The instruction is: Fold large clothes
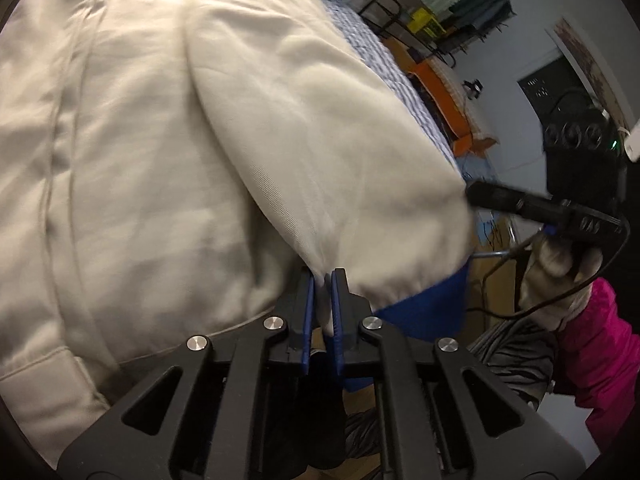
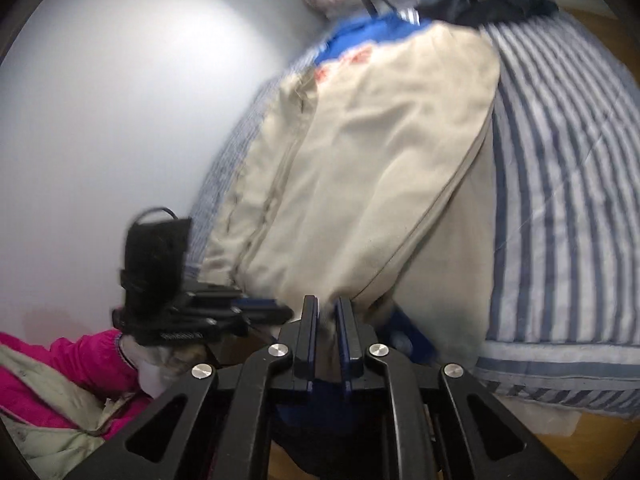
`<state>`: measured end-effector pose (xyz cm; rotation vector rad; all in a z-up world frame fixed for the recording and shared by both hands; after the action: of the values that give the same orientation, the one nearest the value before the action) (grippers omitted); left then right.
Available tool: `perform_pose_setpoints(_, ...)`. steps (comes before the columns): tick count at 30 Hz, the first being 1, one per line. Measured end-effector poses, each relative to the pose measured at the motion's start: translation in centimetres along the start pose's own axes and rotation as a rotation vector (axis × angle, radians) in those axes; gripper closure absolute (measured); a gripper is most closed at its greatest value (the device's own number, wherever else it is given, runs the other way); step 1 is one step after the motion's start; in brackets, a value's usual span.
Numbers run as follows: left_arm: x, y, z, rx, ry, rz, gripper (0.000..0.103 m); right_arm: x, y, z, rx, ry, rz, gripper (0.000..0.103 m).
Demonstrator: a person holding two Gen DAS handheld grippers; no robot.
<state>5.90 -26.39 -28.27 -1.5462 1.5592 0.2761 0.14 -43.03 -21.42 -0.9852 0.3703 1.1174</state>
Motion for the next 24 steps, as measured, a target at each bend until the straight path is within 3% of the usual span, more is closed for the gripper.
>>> perform_pose_setpoints(2, 0.4, 0.3, -0.4, 0.034, -0.025, 0.006, 0.097, -0.2, 0.1, -0.7, -0.035, 0.092, 0.014, 0.086)
perform_pose_setpoints(3, 0.7, 0.5, -0.5, 0.047, -0.042, 0.013, 0.097, 0.0, 0.4, -1.6, -0.027, 0.141, 0.036, 0.065)
perform_pose_setpoints(4, 1.0, 0.7, -0.6, 0.049, -0.050, 0.017, 0.097, 0.5, 0.6, -2.4, -0.007, 0.169, 0.052, 0.058)
perform_pose_setpoints(6, 1.1, 1.0, -0.6, 0.045, -0.049, 0.023, 0.097, 1.5, 1.2, -4.0, 0.048, 0.184, 0.072, 0.059)
perform_pose_setpoints(9, 0.8, 1.1, -0.8, 0.053, -0.044, 0.017, 0.097, 2.3, 1.7, -4.4, 0.090, 0.120, 0.081, 0.059)
perform_pose_setpoints(14, 0.6, 0.9, -0.4, 0.044, -0.039, 0.014, 0.097, 3.5, 2.8, -3.4, 0.029, 0.125, 0.142, 0.059)
perform_pose_setpoints(15, 0.7, 0.9, -0.3, 0.041, -0.038, 0.015, 0.097, 3.9, 3.1, -3.6, 0.025, 0.147, 0.162, 0.059)
perform_pose_setpoints(17, 0.9, 1.2, -0.3, 0.042, -0.036, 0.022, 0.097, 4.8, 3.6, -3.9, 0.028, 0.168, 0.197, 0.073)
perform_pose_setpoints(19, 1.2, 1.2, -0.3, 0.046, -0.035, 0.027, 0.097, 5.2, 3.8, -4.0, 0.025, 0.174, 0.207, 0.098)
perform_pose_setpoints(24, 1.2, 1.1, -1.0, 0.058, -0.015, 0.021, 0.097, 2.8, 2.6, -2.7, 0.068, 0.081, 0.108, 0.101)
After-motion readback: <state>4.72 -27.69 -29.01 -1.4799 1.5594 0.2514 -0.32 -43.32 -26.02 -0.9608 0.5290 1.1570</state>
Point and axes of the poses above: each gripper's, at about its wrist camera, not at the fingertips, and x roughly the way its jaws point, z to its left, y to its underside, the point moved 6 cm from there along x, roughly the way its jaws point, and after that the axes turned 6 degrees about -z, right-handed, at the moved point
